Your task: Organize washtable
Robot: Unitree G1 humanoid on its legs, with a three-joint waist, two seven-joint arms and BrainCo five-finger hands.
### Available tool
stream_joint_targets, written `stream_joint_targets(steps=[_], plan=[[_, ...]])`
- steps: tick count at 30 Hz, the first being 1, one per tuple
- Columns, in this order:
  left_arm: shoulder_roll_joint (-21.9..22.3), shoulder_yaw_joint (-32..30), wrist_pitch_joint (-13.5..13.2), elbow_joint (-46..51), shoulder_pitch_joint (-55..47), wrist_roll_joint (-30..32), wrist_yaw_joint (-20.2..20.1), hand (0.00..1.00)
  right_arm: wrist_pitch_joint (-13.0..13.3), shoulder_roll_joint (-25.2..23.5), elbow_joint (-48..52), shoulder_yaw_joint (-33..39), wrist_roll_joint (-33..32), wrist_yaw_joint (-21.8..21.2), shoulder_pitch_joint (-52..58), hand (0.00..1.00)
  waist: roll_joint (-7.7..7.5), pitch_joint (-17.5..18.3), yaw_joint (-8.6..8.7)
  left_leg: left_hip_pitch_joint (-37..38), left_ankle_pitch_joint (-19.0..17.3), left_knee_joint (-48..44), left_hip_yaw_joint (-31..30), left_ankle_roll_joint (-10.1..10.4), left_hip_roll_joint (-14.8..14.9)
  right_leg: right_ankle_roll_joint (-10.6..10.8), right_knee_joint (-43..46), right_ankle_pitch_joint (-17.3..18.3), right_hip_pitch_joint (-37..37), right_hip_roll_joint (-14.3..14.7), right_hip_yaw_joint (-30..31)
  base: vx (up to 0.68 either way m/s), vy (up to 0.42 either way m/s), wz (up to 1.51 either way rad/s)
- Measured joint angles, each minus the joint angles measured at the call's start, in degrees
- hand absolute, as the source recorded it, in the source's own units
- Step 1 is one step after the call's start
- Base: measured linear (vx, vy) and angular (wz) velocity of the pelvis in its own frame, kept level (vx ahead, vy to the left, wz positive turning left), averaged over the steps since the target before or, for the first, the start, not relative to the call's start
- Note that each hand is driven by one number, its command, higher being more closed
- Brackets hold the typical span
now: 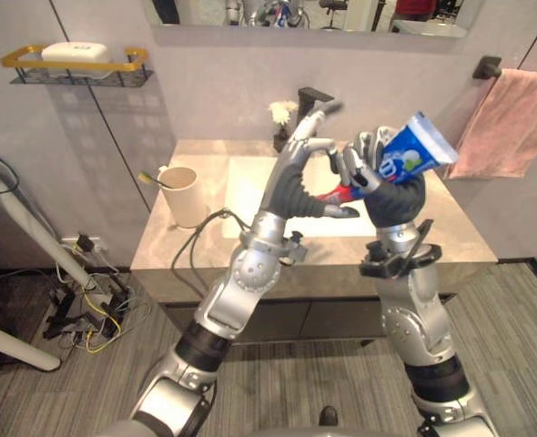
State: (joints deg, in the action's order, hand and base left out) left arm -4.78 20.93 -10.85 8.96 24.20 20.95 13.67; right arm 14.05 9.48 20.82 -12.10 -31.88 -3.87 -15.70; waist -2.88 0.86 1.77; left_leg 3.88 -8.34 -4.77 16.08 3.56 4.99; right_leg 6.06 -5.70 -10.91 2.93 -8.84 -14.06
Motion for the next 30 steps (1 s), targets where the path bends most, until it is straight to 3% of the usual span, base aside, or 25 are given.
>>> stream_joint_targets(steps=[12,24,30], plan=[[-1.11,-6.52,-2.02,8.14,-11.02,0.0,-0.06,0.0,-0.45,-0.07,-0.31,2.8,0.52,0.07,0.0,1.0,0.9,0.55,-1.11,0.59,0.07,0.7,-0.57,0.11,0.02,-0.51,0.0,0.48,-0.71,0.06,-0.22,0.0,0.0,0.01],[-2.44,-17.82,-3.3,20.81,-25.33,0.13,-0.23,0.0,0.19,-0.02,-0.24,8.19,0.5,0.17,0.0,1.0,0.93,0.54,-2.17,0.37,0.14,0.76,-1.41,0.23,0.06,-0.44,0.0,0.56,-0.86,0.09,-1.52,0.0,-0.002,0.03],[-2.41,-25.0,-3.51,26.85,-31.38,1.26,1.6,0.0,0.8,-0.01,-0.03,9.5,0.5,0.15,-0.01,1.0,1.0,0.49,-2.91,0.13,0.14,0.75,-2.42,0.23,0.04,-0.1,0.0,1.17,-1.62,-0.19,-2.51,-0.02,-0.006,0.12]])
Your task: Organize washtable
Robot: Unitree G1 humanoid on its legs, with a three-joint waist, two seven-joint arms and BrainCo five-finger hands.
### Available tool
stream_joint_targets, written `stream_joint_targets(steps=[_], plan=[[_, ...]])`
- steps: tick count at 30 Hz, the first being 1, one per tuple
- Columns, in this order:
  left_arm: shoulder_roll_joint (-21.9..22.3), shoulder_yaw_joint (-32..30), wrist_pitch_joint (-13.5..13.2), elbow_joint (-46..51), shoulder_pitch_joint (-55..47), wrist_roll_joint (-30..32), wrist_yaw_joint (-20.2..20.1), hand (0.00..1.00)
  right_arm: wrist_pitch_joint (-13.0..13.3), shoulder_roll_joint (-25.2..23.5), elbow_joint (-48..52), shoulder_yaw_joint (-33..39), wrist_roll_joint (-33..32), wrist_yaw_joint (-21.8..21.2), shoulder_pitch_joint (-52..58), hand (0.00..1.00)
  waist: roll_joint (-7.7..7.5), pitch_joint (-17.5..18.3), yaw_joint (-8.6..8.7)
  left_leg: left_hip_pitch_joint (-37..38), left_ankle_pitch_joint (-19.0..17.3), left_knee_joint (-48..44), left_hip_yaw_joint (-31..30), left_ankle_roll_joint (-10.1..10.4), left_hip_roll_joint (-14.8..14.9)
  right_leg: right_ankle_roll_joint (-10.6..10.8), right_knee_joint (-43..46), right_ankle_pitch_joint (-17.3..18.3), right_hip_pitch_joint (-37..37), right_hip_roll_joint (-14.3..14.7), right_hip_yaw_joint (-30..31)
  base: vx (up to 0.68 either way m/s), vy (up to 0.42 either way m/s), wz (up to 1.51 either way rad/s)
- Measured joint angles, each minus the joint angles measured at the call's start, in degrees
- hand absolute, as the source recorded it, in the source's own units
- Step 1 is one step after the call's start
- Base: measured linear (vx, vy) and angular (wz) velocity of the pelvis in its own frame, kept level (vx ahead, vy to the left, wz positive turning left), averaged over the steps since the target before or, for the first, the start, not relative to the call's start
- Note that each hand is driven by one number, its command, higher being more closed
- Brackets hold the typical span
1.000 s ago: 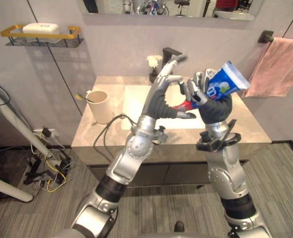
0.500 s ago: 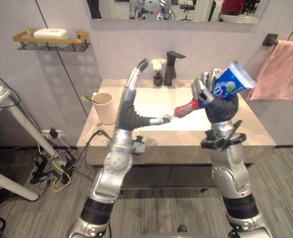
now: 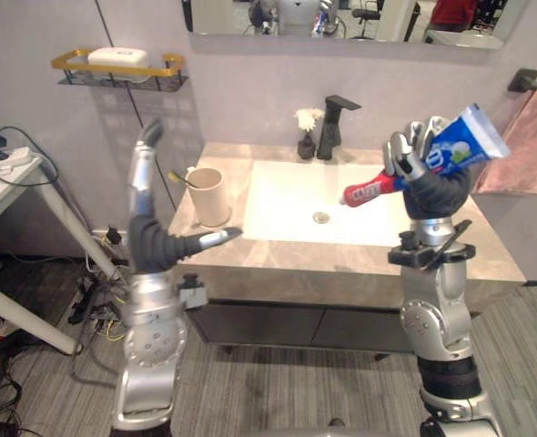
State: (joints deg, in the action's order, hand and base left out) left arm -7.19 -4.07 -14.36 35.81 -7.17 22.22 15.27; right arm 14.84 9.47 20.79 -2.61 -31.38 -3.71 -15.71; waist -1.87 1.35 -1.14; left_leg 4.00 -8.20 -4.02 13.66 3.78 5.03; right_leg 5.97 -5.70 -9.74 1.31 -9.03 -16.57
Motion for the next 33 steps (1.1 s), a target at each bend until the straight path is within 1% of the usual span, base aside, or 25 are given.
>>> stream_joint_targets(steps=[3,4,5,6,9,11,13,14,15,17,19,24,26,28,29,30,33], plan=[[0.26,-4.63,-0.01,0.88,-2.1,1.02,1.03,0.0,0.0,0.04,0.03,0.54,0.0,0.0,0.0,1.0,0.16,-0.1,-0.32,-0.28,0.0,-0.01,-0.65,0.0,0.0,0.05,0.0,0.14,-0.06,0.0,-0.44,-0.01,-0.015,0.07],[0.31,-5.13,-0.01,0.88,-2.24,1.03,1.15,0.0,0.0,0.04,0.03,0.6,0.0,0.0,0.0,1.0,0.17,-0.11,-0.4,-0.29,0.0,-0.01,-0.79,0.0,0.0,0.03,0.0,0.17,-0.06,0.0,-0.47,0.0,-0.011,0.03],[0.59,-7.54,0.07,0.87,-3.26,1.03,1.44,0.0,0.0,0.07,0.03,1.2,0.01,0.0,0.0,1.0,0.25,-0.15,-0.7,-0.29,0.01,-0.01,-0.89,0.01,0.0,0.03,0.0,0.21,-0.1,0.05,-0.51,0.0,0.0,0.0],[0.89,-8.5,0.16,0.87,-3.46,1.01,1.49,0.0,0.0,0.09,0.03,1.7,0.02,0.01,0.0,1.0,0.26,-0.16,-0.88,-0.29,0.01,0.01,-0.91,0.01,0.0,0.03,0.0,0.22,-0.1,0.07,-0.53,0.0,0.0,0.0],[3.58,-13.1,0.59,0.5,-5.33,0.81,2.61,0.0,0.0,0.11,0.02,3.62,0.02,0.13,-0.14,1.0,0.31,-0.19,-1.47,-0.37,0.01,0.09,-1.13,0.01,0.0,0.04,0.0,0.24,-0.18,0.04,-0.76,0.01,0.006,0.05],[4.78,-14.54,1.08,-1.94,-6.1,0.7,2.63,0.0,0.0,0.14,-0.13,4.27,0.06,0.33,-0.32,1.0,0.32,-0.2,-1.93,-0.5,0.01,0.13,-1.39,0.01,0.0,0.05,0.0,0.27,-0.19,-0.04,-0.92,0.0,0.006,0.05],[5.36,-14.34,1.59,-5.51,-6.58,0.25,2.48,0.0,0.02,0.35,-0.87,4.63,0.1,1.26,-1.2,1.0,0.37,-0.24,-2.69,-0.6,0.01,0.14,-1.61,0.0,-0.03,0.03,0.0,0.32,-0.19,-0.13,-1.06,-0.02,0.0,0.05],[5.95,-14.22,1.93,-9.44,-7.11,-0.58,2.29,0.0,0.02,0.6,-2.78,4.77,0.1,1.72,-2.99,1.0,0.4,-0.26,-2.78,-0.72,0.01,0.17,-1.83,0.0,-0.07,0.05,0.0,0.39,-0.19,-0.19,-1.29,-0.03,-0.004,0.07],[6.22,-14.02,2.35,-11.41,-7.33,-0.88,2.2,0.0,0.04,0.84,-3.76,4.78,0.1,2.3,-3.96,1.0,0.39,-0.28,-2.76,-0.82,0.01,0.24,-2.06,0.0,-0.08,0.07,0.0,0.43,-0.19,-0.21,-1.5,-0.03,-0.013,0.17],[7.13,-13.0,3.4,-19.74,-8.26,-1.77,1.49,0.0,0.05,2.13,-7.66,4.97,0.16,3.83,-7.97,1.0,0.25,-0.42,-2.93,-1.34,0.59,0.92,-2.7,0.1,-0.08,0.1,0.0,0.63,-0.1,-0.23,-2.68,-0.03,-0.023,0.25],[7.28,-12.03,4.6,-24.42,-9.26,-2.85,0.73,0.0,0.05,2.3,-10.41,4.95,0.26,4.91,-11.38,1.0,0.2,-0.75,-2.93,-1.41,1.28,1.86,-3.08,0.24,-0.08,0.05,0.0,0.79,-0.03,-0.14,-3.47,-0.01,-0.022,0.22],[7.97,-9.85,5.45,-36.57,-9.65,-3.75,-1.55,0.0,-0.07,4.45,-15.68,4.63,0.38,7.29,-18.81,1.0,0.24,-1.83,-3.27,-2.42,1.9,1.96,-4.84,0.35,-0.07,0.14,0.0,0.87,0.07,-0.21,-5.32,0.01,-0.009,0.19],[7.95,-7.94,5.72,-43.56,-9.34,-3.79,-2.09,0.0,-0.06,5.41,-18.64,4.33,0.35,8.33,-22.99,1.0,0.17,-2.17,-3.3,-2.89,2.03,1.96,-5.79,0.35,-0.06,0.14,0.0,0.87,0.07,-0.31,-6.13,0.04,0.012,0.2],[8.02,-6.46,6.6,-47.81,-9.02,-3.8,-2.98,0.0,-0.04,5.97,-20.06,4.16,0.07,9.02,-25.18,1.0,0.15,-2.19,-3.55,-3.38,2.03,1.88,-6.39,0.35,-0.06,0.15,0.0,0.86,0.12,-0.38,-6.82,0.04,0.016,0.19],[8.03,-5.2,6.84,-50.34,-9.06,-3.79,-3.41,0.0,-0.04,6.49,-20.54,3.84,-0.13,9.28,-26.12,1.0,0.13,-2.21,-4.21,-3.48,2.03,1.89,-6.67,0.35,-0.06,0.16,0.0,0.85,0.12,-0.39,-6.95,0.06,0.025,0.16],[8.09,-4.51,7.15,-52.42,-9.11,-3.78,-4.15,0.0,-0.04,6.82,-21.17,2.99,-0.19,9.68,-27.11,1.0,0.14,-2.21,-4.47,-3.64,2.03,1.89,-7.03,0.35,-0.06,0.16,0.0,0.85,0.12,-0.46,-7.1,0.05,0.022,0.15],[7.99,-3.79,7.7,-57.03,-9.06,-3.72,-5.27,0.0,-0.2,6.81,-23.34,0.37,-0.94,9.81,-29.48,1.0,0.1,-2.26,-4.63,-4.2,2.19,1.58,-8.38,0.22,-0.3,0.17,-0.01,0.79,0.1,-0.89,-8.44,0.05,0.022,0.23]])
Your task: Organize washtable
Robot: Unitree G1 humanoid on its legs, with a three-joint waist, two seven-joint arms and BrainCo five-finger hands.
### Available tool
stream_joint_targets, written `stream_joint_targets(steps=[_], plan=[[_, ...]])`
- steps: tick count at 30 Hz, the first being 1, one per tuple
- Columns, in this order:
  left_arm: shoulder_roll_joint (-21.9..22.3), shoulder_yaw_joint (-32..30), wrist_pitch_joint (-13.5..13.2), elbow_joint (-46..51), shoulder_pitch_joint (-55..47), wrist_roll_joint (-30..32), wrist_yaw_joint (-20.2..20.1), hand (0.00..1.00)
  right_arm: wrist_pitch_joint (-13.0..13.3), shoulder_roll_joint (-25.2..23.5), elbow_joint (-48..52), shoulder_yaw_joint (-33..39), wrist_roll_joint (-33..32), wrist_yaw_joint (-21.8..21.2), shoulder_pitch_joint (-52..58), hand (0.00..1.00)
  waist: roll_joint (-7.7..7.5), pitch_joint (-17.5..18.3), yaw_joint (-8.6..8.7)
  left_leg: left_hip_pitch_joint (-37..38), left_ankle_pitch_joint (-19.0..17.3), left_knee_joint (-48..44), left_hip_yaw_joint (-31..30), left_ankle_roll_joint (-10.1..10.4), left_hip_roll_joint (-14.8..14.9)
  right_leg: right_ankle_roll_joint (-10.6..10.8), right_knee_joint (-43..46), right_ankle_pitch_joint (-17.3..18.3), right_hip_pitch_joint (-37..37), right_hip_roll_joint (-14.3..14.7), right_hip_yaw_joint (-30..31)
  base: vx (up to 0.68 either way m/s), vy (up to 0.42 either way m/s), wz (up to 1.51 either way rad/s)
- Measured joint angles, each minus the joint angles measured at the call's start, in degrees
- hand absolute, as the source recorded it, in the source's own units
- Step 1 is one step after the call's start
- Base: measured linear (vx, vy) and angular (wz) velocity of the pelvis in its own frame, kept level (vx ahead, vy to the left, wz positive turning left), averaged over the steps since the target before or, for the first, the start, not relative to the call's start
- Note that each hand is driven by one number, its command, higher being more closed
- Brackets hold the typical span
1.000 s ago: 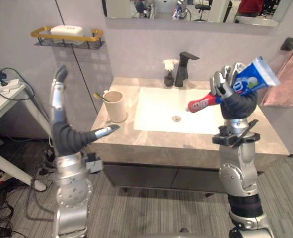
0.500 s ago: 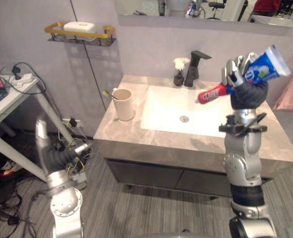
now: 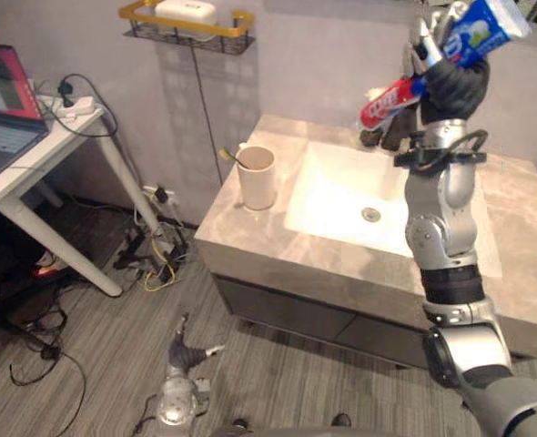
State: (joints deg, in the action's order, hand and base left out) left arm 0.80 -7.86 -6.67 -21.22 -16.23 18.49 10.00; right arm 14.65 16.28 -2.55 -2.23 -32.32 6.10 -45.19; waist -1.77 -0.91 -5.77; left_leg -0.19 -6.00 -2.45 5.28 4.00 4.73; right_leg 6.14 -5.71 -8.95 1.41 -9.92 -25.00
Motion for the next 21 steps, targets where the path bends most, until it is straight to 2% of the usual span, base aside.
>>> stream_joint_targets(steps=[2,4,10,13,21], plan=[[-0.51,0.9,0.25,-2.61,0.27,-0.01,-0.01,0.0,-0.35,0.01,-0.79,-1.02,-1.11,-0.09,-0.84,1.0,-0.03,-0.07,-0.17,-0.25,0.01,-0.34,-0.15,0.0,-0.09,0.08,0.0,-0.1,-0.04,-0.13,-0.12,0.03,0.017,0.11],[-0.85,1.39,0.61,-5.29,0.82,-0.03,-0.06,0.0,-0.62,0.02,-0.87,-1.33,-2.07,-0.26,-1.58,1.0,-0.13,-0.38,-1.36,-0.36,0.01,-0.51,-0.22,0.0,-0.09,0.12,0.0,-0.19,-0.04,-0.15,-0.13,0.01,0.018,0.04],[-1.79,2.72,1.61,-12.73,1.13,-0.08,-1.29,0.0,-1.35,-0.02,-3.09,-5.35,-6.74,-1.87,-7.4,1.0,-0.55,-1.98,-1.62,-0.6,0.51,-0.57,-0.33,0.13,0.07,0.12,0.0,-0.19,0.06,-0.05,-0.07,-0.02,-0.005,0.0],[-2.05,3.21,1.87,-14.13,1.9,-0.5,-1.39,0.0,-1.54,0.0,-5.21,-6.02,-9.62,-2.99,-8.92,1.0,-0.73,-2.09,-2.59,-1.14,0.94,-0.57,-0.19,0.19,0.17,0.11,-0.01,-0.18,0.55,0.03,0.13,-0.07,-0.016,-0.02],[-3.01,3.13,1.8,-16.84,4.39,-2.21,-2.23,0.0,-2.34,0.99,-7.37,-8.89,-13.1,-3.78,-12.35,1.0,-1.99,-3.84,-2.7,-1.99,1.84,0.01,-0.38,0.77,1.05,-0.16,-0.03,-0.01,0.87,0.86,0.19,-0.08,-0.024,0.0]])
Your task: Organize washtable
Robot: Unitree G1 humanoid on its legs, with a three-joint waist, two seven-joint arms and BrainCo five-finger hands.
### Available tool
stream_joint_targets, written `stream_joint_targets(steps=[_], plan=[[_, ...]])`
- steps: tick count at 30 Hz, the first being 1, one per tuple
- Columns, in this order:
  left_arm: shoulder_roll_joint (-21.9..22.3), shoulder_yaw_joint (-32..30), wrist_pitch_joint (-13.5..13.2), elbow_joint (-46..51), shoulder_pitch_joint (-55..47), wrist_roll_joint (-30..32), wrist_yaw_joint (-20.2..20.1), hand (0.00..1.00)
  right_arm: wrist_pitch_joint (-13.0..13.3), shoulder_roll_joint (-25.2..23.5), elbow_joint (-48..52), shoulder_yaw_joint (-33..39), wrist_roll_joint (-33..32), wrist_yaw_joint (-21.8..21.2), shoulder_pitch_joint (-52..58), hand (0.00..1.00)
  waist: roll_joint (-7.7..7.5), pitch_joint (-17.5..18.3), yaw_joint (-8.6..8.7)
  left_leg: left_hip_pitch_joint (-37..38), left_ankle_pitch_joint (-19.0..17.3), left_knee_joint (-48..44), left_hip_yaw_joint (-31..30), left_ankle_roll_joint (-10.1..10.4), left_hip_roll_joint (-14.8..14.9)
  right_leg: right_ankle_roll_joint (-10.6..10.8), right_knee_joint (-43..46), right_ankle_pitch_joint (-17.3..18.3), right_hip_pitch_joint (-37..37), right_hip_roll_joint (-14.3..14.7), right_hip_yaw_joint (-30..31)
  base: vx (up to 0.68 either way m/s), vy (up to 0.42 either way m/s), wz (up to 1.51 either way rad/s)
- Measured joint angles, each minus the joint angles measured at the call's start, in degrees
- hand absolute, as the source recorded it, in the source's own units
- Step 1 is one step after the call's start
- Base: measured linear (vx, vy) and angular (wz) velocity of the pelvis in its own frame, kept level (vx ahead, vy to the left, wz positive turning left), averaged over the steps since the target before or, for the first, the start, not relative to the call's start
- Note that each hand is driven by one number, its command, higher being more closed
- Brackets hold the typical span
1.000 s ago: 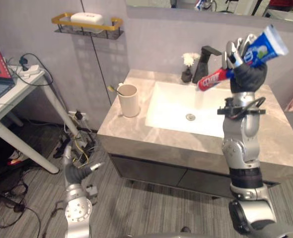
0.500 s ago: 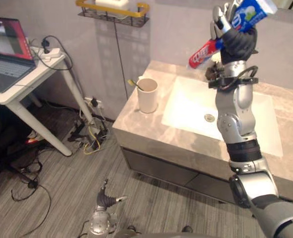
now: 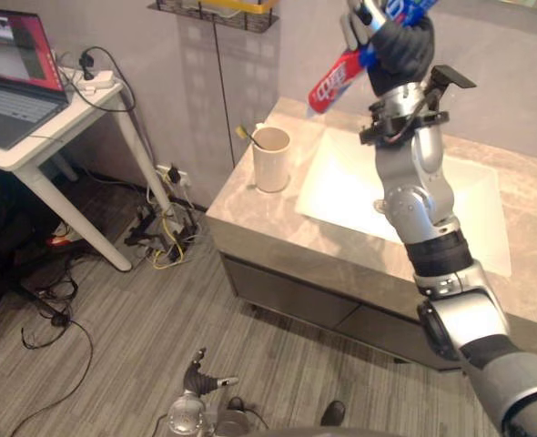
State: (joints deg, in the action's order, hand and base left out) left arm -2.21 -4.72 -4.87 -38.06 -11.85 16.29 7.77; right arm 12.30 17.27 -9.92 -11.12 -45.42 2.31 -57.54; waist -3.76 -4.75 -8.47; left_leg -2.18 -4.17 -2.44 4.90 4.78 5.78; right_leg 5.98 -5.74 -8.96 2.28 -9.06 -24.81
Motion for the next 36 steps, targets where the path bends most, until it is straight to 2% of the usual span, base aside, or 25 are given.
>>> stream_joint_targets(steps=[9,11,17,22,28,36], plan=[[-0.55,-1.19,-0.01,-3.16,1.91,-1.0,-0.03,0.0,-0.4,2.23,-3.17,-1.1,-4.11,-1.15,-4.0,1.0,-1.19,-0.61,-0.16,-0.43,1.01,0.4,-0.55,0.3,0.12,-0.19,0.02,-0.06,1.02,0.47,-0.35,0.0,0.002,0.02],[-0.56,-2.34,-0.09,-3.48,2.17,-1.04,-0.02,0.0,-0.52,4.29,-4.89,-2.48,-4.61,-1.37,-5.89,1.0,-1.66,-0.87,-0.16,-0.53,1.01,0.4,-0.78,0.3,0.13,-0.19,0.02,-0.08,1.0,0.62,-0.47,0.02,0.038,0.04],[-1.52,-2.92,-0.05,-5.9,3.38,-1.73,0.0,0.0,-1.25,6.2,-5.79,-3.42,-4.73,-1.63,-11.09,1.0,-1.9,-1.01,-0.26,-0.61,1.01,0.41,-1.0,0.3,0.26,-0.19,0.01,-0.08,0.98,0.77,-0.52,0.01,0.029,0.02],[-3.25,-4.4,0.11,-7.87,3.5,-2.11,0.0,0.0,-1.39,8.78,-8.47,-5.5,-4.79,-2.48,-15.1,1.0,-2.98,-1.58,-0.29,-0.65,1.13,0.4,-1.01,0.42,0.37,-0.2,0.0,-0.08,0.99,0.87,-0.46,0.0,0.0,0.0],[-4.46,-4.43,0.84,-10.02,1.82,-2.31,0.0,0.0,-1.56,10.51,-13.62,-6.68,-5.98,-2.26,-18.28,1.0,-3.77,-2.16,-1.17,-1.18,1.3,0.37,-1.54,0.45,0.36,-0.19,-0.01,-0.08,1.16,0.88,-0.88,0.0,0.018,0.04],[-4.72,-4.42,0.8,-11.18,1.82,-3.34,-0.02,0.0,-1.67,11.4,-13.78,-7.86,-5.97,-2.57,-19.25,1.0,-4.02,-2.53,-1.75,-1.6,1.32,0.4,-1.91,0.46,0.31,-0.19,-0.01,-0.08,1.39,0.84,-1.34,0.01,0.028,0.02]])
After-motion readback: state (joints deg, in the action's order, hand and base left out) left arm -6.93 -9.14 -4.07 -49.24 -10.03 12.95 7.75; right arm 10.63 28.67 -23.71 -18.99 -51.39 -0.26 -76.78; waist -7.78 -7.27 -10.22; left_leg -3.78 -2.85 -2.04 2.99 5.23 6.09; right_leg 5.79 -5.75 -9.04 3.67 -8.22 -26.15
